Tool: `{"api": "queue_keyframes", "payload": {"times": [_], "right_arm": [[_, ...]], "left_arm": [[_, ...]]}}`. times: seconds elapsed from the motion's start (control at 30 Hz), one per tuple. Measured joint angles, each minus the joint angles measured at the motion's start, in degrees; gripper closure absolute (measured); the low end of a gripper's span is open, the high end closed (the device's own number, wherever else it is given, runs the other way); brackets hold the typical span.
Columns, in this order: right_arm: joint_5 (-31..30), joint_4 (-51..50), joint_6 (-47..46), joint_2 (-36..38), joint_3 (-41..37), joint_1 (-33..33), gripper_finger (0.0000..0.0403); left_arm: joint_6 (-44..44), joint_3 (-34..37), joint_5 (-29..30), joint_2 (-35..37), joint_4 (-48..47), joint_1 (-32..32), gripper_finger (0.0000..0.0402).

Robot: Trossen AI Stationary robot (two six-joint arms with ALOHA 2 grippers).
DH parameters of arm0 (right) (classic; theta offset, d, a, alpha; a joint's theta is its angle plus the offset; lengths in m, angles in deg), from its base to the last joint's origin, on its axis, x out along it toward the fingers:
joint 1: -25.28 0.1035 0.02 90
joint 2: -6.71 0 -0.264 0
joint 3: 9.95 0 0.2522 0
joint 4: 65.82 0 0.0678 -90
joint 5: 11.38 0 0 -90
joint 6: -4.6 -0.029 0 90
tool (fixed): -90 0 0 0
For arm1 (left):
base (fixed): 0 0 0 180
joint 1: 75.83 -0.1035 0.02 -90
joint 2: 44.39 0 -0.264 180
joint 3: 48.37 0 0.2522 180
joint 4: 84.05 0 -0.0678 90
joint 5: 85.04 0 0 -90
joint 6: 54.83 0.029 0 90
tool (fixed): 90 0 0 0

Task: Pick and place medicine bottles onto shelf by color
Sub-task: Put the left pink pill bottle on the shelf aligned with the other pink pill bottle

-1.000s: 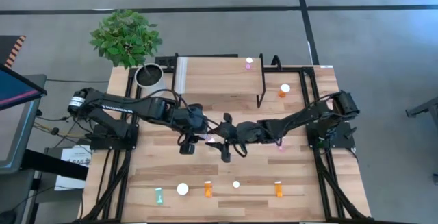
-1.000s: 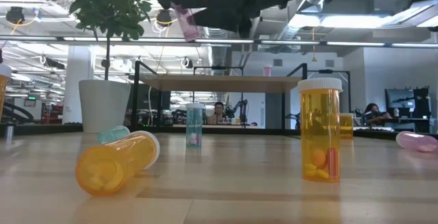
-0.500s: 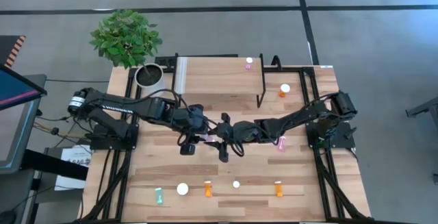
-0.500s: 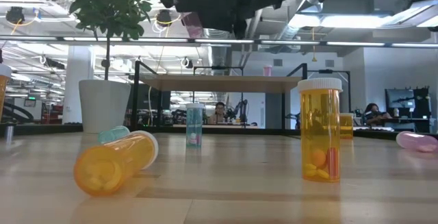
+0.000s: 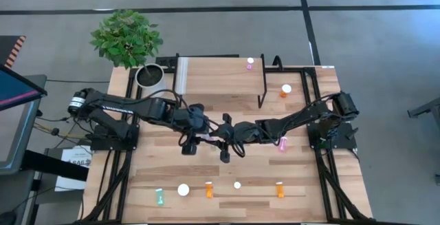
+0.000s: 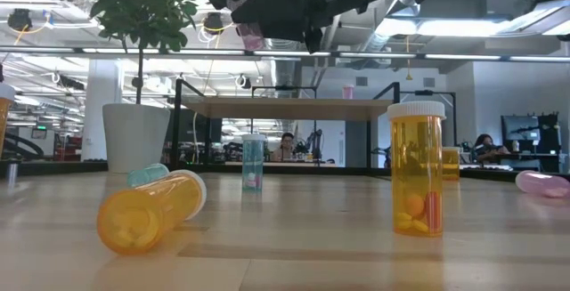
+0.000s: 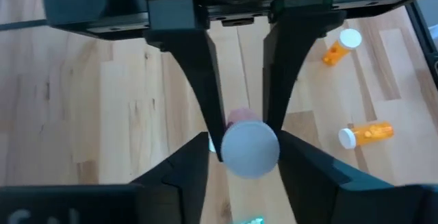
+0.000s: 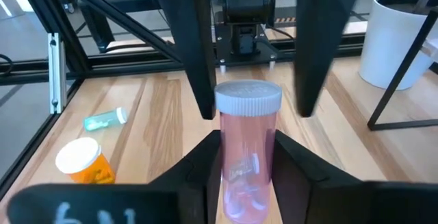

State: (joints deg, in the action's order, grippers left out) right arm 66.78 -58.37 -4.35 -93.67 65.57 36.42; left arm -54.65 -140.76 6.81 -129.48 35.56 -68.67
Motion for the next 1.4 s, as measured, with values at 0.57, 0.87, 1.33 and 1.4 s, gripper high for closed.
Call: {"api": "queue_keyframes", "payload": {"times": [0.57,0.87,1.33,1.4], "right_arm": [[0.3,2.0,1.6,0.8,-0.1,0.0,0.0275],[2.3,9.9,4.4,6.2,-1.6,0.5,0.0274],[4.2,20.2,6.6,6.5,-2.1,-0.7,0.0275],[4.2,19.9,6.5,6.5,-2.1,-1.0,0.0274]], "left_arm": [[1.9,7.6,5.0,16.0,12.2,3.9,0.0134],[-2.8,35.2,4.8,30.2,48.3,5.7,0.0134],[-5.8,49.9,4.9,20.9,85.3,5.1,0.0134],[-6.1,49.9,4.8,18.5,88.9,4.5,0.0133]]}}
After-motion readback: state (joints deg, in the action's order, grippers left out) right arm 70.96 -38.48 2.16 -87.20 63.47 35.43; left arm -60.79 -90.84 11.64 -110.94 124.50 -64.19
